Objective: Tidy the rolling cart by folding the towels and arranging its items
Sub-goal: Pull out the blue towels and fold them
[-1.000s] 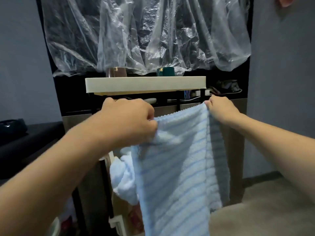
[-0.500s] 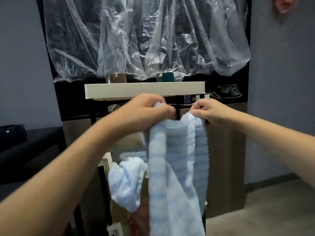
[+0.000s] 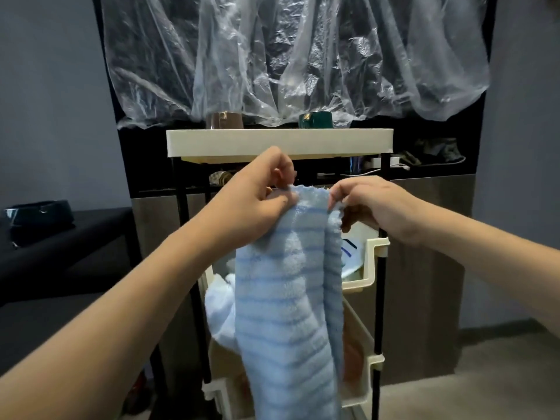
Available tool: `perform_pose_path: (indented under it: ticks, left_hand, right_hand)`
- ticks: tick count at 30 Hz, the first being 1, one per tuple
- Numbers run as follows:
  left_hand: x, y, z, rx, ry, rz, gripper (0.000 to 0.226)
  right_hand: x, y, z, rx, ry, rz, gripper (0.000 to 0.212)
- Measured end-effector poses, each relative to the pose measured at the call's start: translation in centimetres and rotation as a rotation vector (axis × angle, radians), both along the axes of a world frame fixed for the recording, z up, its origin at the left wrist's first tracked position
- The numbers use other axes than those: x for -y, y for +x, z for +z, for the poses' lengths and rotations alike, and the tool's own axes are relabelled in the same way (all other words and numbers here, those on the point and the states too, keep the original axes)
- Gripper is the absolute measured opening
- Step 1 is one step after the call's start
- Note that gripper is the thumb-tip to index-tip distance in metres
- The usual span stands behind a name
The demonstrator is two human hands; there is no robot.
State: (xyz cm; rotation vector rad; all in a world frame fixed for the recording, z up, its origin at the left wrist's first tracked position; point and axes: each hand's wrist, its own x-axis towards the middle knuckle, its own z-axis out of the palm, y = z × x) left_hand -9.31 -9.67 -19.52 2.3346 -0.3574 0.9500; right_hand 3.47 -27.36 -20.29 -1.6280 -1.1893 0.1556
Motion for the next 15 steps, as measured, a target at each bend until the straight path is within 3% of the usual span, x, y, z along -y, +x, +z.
perform_pose_path:
  ticks: [2,5,7,9,12,13,15]
  left_hand:
    - [0.2,0.8,-0.4,0.035,-0.016,0.037,0.024]
    - [0.7,1.7,-0.8,0.059,-0.036,0.027,0.024]
    - [1.0,2.2,-1.1,0.038,-0.042,0.009,0.025]
    - [1.0,2.3,-1.4,-0.079,-0.062,0.002,0.028]
    - [0.2,1.3,-1.5,-0.468,-0.076,-0.011,0.027]
    - [0.3,0.9,-1.5,-0.542,0.003,0.004,0.025]
    - [0.9,0.7,-1.4,-0.499,0.306,0.165,0.025]
  right_hand:
    - [0.6,-0.3,0.1,0.043,0.01,0.008,0.024]
    - [1.0,-0.2,0.0,0.347,-0.092,-0.12,0.035]
    - [1.0,0.0,0.0,0.471,-0.116,-0.166,0.02]
    - [1.1,0.3,0.0,0.455,-0.094,-0.158,0.009]
    - [1.7,1.5,-0.2,0.352,-0.037,-0.2,0.012]
    - [1.8,2.0,-0.3,0.354,-0.041,-0.226,0.012]
    - [1.8,2.8,-0.7,0.383,-0.064,-0.277,0.009]
